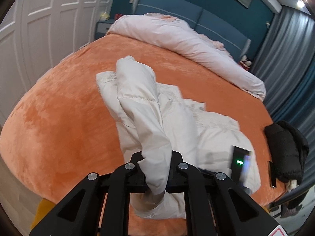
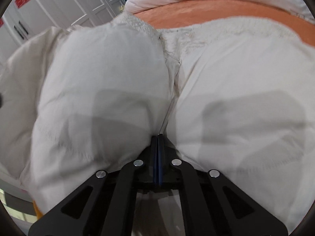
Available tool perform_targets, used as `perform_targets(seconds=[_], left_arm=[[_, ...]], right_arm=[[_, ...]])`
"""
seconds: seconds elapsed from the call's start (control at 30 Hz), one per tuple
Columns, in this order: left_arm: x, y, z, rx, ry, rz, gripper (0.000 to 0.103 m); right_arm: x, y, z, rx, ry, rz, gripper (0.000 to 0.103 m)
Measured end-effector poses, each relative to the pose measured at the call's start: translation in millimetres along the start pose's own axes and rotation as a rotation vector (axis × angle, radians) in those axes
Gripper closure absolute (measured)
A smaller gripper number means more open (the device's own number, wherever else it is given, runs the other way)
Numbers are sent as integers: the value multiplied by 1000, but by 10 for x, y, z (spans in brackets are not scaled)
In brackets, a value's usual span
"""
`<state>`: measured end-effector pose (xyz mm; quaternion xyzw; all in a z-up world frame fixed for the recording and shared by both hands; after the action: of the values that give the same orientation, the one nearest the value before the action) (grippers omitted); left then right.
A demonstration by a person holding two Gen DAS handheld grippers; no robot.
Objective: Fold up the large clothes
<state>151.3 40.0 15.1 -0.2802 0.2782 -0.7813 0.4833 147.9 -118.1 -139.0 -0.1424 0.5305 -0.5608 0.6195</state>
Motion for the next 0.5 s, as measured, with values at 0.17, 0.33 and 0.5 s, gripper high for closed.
perform_targets(seconds=[0.17,0.33,0.5], left_arm=[[240,38,65,6,47,-5,95],[181,-117,142,37,44,-7,97],[146,-159,145,38,12,-34,98]], right_arm=[[-35,41,81,-42,2,9,103],[-24,-549,24,22,38,82,102],[92,-802,-361,-39,-32,60,102]])
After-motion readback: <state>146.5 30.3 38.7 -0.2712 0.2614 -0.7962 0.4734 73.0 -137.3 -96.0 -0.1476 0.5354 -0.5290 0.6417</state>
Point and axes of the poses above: each gripper's, at about its wrist camera, not at the fingertips, and y roughly the way its jaws point, x to its right, z to its top, the point moved 5 cm from there along y, roughly the way its jaws point, and after that the axes turned 12 degrees about y, right-handed, at the moved point
